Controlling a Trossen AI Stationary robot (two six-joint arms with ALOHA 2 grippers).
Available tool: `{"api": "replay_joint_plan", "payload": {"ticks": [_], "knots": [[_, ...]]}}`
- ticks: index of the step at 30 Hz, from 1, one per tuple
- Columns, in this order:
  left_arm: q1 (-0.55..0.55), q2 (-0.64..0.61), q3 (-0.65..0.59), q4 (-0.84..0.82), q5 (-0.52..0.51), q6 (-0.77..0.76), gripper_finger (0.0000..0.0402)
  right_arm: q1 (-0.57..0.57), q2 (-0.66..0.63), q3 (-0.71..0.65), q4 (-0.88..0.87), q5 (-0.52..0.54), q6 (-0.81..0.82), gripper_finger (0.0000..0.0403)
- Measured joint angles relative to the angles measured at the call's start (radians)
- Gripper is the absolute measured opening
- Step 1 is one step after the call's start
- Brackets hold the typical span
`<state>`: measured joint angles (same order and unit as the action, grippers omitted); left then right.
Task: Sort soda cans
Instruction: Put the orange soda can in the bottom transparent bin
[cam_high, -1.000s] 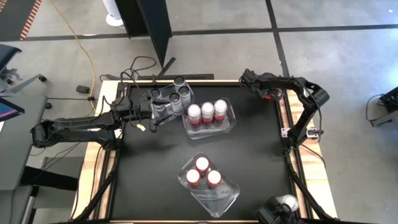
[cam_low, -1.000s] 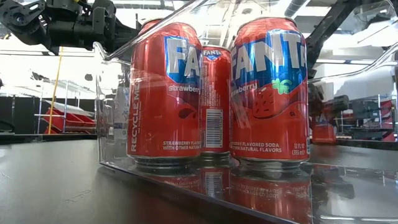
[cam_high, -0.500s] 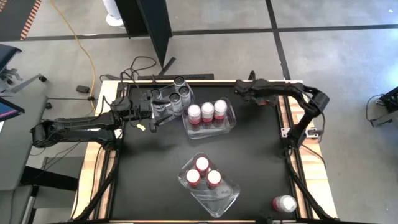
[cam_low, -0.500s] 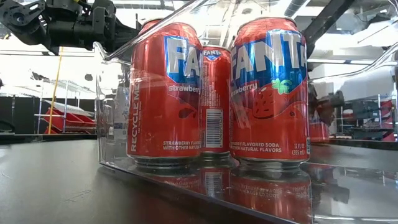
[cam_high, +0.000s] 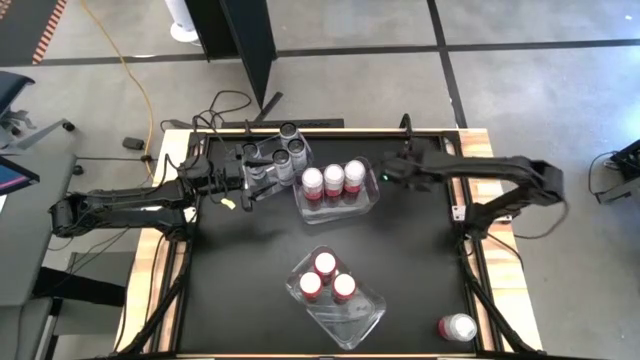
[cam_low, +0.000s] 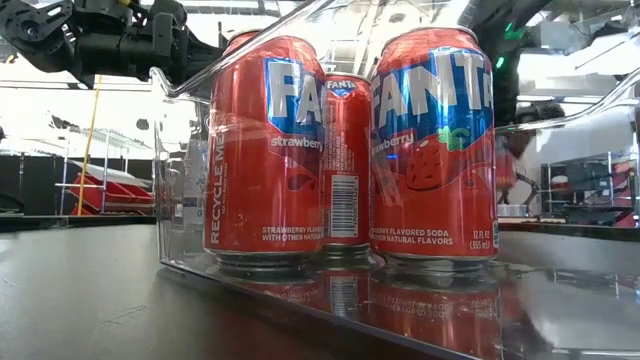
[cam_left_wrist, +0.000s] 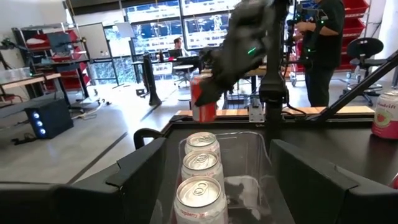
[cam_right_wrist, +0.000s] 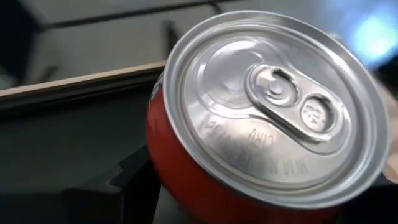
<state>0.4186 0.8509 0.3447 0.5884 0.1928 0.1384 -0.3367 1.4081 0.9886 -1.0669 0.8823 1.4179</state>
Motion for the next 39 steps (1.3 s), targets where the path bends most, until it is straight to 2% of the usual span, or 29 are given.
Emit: {"api": "replay_joint_plan", "payload": {"ticks": [9,15,19,22,24,27,29,31,39], "knots": [[0.000,0.000,0.000,-0.038,0.000,-0.057,0.0281,0.396,-0.237,0.000,0.049,0.021,-0.236,0.0297],[-0.018,0.000,0.000,-0.142,0.022,-0.127,0.0281,0.678,-0.306,0.000,0.222,0.020,-0.469,0.0297],[-0.095,0.000,0.000,-0.190,0.036,-0.163,0.0281,0.842,-0.311,0.000,0.391,0.014,-0.684,0.0297],[-0.193,0.000,0.000,-0.150,-0.042,-0.178,0.0281,0.954,-0.294,0.000,0.555,-0.005,-0.868,0.0297],[-0.256,0.000,0.000,-0.098,-0.119,-0.170,0.0281,1.014,-0.274,0.000,0.677,-0.056,-0.974,0.0297],[-0.319,0.000,0.000,-0.039,-0.214,-0.187,0.0281,1.080,-0.229,0.000,0.837,-0.131,-1.080,0.0297],[-0.347,0.000,0.000,-0.011,-0.237,-0.218,0.0281,1.109,-0.187,0.002,0.917,-0.183,-1.124,0.0297],[-0.367,0.000,0.000,-0.004,-0.246,-0.249,0.0281,1.128,-0.139,0.002,0.966,-0.231,-1.138,0.0297],[-0.411,0.000,0.000,-0.014,-0.289,-0.305,0.0281,1.147,0.094,0.104,0.967,-0.339,-1.131,0.0297]]}}
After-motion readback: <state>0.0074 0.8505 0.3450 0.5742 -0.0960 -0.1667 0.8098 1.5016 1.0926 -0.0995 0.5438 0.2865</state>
